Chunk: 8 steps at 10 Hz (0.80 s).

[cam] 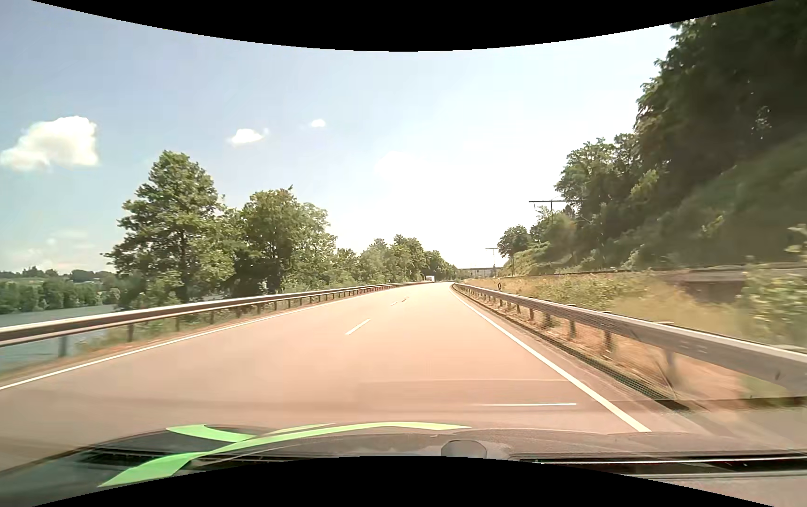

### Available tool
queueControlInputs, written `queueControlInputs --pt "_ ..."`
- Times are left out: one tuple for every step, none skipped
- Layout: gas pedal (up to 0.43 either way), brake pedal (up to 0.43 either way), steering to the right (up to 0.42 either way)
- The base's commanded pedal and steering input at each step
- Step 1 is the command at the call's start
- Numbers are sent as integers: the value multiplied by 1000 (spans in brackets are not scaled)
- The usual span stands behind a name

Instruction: Follow the waypoints while adhering to traffic rules and regulations

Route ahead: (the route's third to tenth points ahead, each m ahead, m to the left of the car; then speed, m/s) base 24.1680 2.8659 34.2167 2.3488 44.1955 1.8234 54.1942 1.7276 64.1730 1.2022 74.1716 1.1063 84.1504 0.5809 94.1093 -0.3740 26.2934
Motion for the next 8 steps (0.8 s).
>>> queueControlInputs --pt "409 0 0" --pt "409 0 0" --pt "409 0 0" --pt "409 0 0" --pt "398 0 0" --pt "331 0 0" --pt "311 0 2" --pt "311 0 3"
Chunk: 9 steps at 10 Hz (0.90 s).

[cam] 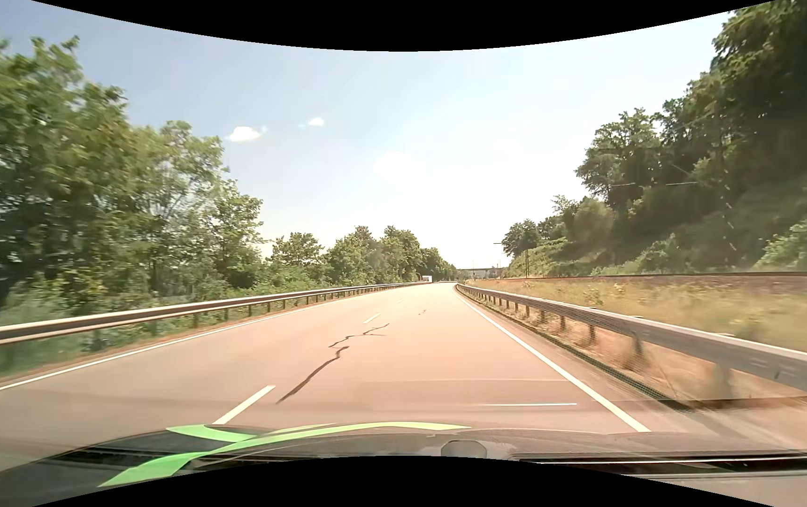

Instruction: Follow the waypoints while adhering to traffic rules and regulations

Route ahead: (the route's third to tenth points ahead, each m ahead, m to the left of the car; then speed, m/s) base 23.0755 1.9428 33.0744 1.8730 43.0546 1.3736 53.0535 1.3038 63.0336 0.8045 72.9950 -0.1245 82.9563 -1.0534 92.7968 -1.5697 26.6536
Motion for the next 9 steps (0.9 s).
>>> queueControlInputs --pt "311 0 3" --pt "319 0 3" --pt "331 0 3" --pt "339 0 3" --pt "358 0 3" --pt "370 0 3" --pt "378 0 3" --pt "378 0 3" --pt "378 0 3"
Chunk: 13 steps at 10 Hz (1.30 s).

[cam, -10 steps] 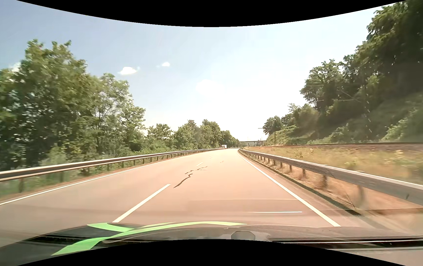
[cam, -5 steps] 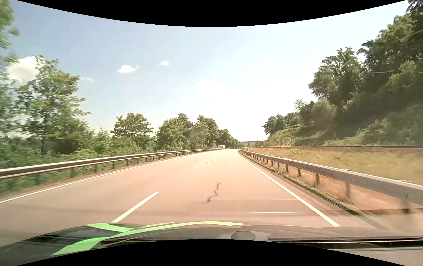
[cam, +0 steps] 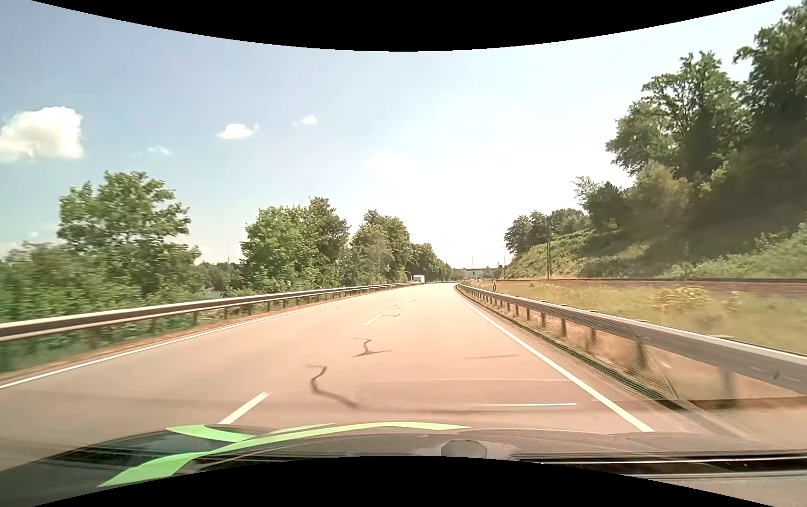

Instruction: Follow the waypoints while adhering to traffic rules and regulations

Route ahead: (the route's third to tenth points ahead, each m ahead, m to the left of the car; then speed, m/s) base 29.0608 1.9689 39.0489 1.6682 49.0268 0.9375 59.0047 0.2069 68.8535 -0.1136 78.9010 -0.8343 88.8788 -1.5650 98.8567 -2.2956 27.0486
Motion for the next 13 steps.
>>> queueControlInputs --pt "378 0 2" --pt "378 0 2" --pt "378 0 2" --pt "358 0 1" --pt "311 0 2" --pt "287 0 1" --pt "280 0 2" --pt "268 0 2" --pt "268 0 2" --pt "287 0 2" --pt "319 0 2" --pt "331 0 2" --pt "350 0 3"
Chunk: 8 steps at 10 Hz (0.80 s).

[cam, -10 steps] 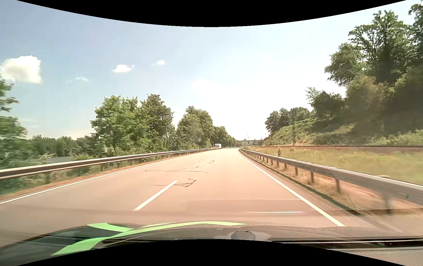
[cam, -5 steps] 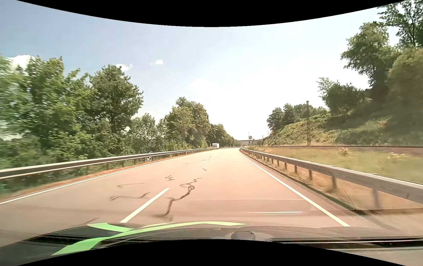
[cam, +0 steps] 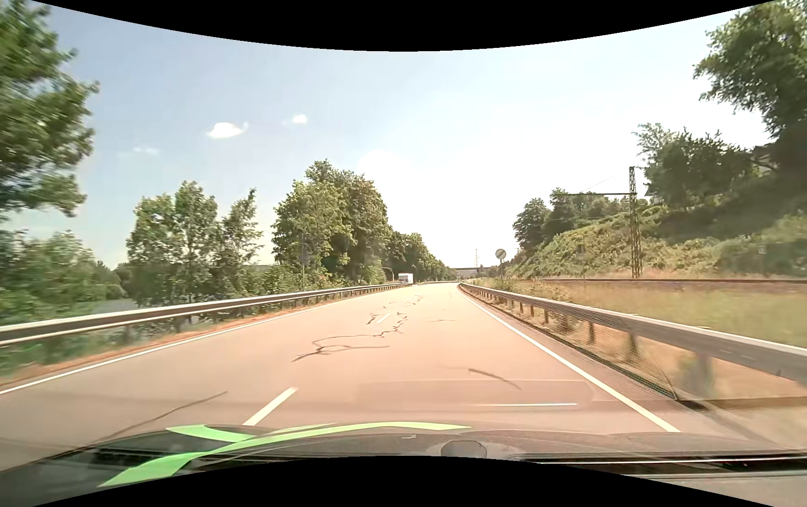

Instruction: Follow the waypoints while adhering to traffic rules and regulations

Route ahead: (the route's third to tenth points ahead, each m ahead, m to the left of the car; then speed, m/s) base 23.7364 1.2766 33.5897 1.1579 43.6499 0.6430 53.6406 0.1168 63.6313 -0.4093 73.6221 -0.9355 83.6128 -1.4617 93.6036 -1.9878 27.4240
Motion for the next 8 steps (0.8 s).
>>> queueControlInputs --pt "350 0 3" --pt "358 0 3" --pt "378 0 4" --pt "390 0 4" --pt "390 0 5" --pt "398 0 5" --pt "398 0 5" --pt "398 0 6"
